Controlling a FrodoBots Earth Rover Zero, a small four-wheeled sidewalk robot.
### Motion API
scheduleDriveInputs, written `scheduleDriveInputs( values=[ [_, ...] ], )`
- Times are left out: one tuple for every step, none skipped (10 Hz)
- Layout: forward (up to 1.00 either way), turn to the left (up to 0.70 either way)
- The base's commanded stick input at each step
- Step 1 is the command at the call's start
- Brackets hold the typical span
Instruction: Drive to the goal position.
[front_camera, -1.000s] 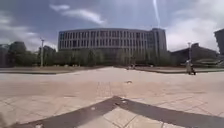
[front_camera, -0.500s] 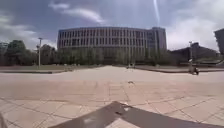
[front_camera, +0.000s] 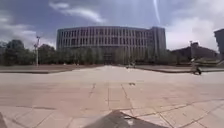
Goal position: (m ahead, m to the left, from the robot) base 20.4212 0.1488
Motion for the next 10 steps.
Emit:
scheduleDriveInputs(
  values=[
    [0.70,0.00],
    [0.70,0.00],
    [0.70,0.00],
    [0.70,0.00],
    [0.70,0.00],
    [0.70,0.00],
    [0.70,0.00],
    [0.70,0.00],
    [0.70,0.00],
    [0.70,0.00]
  ],
)
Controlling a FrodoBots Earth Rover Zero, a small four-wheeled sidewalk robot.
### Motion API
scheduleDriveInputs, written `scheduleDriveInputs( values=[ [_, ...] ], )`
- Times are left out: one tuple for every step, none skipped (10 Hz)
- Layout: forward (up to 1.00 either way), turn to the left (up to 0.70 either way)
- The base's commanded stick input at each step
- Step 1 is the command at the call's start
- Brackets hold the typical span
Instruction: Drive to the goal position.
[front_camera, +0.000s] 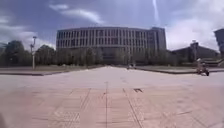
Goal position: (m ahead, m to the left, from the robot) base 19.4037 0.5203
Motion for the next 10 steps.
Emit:
scheduleDriveInputs(
  values=[
    [0.70,0.00],
    [0.70,0.00],
    [0.70,0.00],
    [0.70,0.00],
    [0.70,0.00],
    [0.70,0.00],
    [0.70,0.00],
    [0.70,0.00],
    [0.70,0.00],
    [0.70,0.00]
  ],
)
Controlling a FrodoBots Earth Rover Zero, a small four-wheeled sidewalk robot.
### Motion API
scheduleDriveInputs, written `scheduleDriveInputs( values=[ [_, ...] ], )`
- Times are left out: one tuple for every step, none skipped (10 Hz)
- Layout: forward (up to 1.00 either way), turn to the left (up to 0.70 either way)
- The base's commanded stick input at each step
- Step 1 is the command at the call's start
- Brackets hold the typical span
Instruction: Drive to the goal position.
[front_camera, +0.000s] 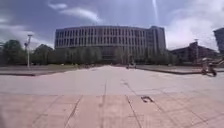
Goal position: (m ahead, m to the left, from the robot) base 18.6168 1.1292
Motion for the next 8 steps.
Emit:
scheduleDriveInputs(
  values=[
    [0.70,0.00],
    [0.70,0.00],
    [0.70,0.00],
    [0.70,0.00],
    [0.70,0.00],
    [0.70,0.00],
    [0.70,0.00],
    [0.70,0.00]
  ],
)
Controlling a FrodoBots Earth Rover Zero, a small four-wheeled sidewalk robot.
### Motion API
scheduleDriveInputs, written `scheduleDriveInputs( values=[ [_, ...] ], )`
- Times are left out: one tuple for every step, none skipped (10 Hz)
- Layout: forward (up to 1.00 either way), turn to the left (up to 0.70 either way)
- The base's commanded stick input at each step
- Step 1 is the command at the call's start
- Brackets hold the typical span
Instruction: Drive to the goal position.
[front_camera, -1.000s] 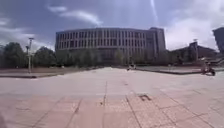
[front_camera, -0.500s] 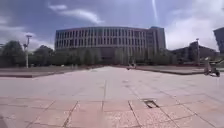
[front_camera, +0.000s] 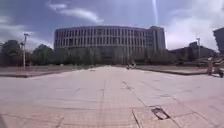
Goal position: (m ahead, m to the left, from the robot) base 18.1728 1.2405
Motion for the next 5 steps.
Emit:
scheduleDriveInputs(
  values=[
    [0.70,0.00],
    [0.70,0.00],
    [0.70,0.00],
    [0.70,0.00],
    [0.70,0.00]
  ],
)
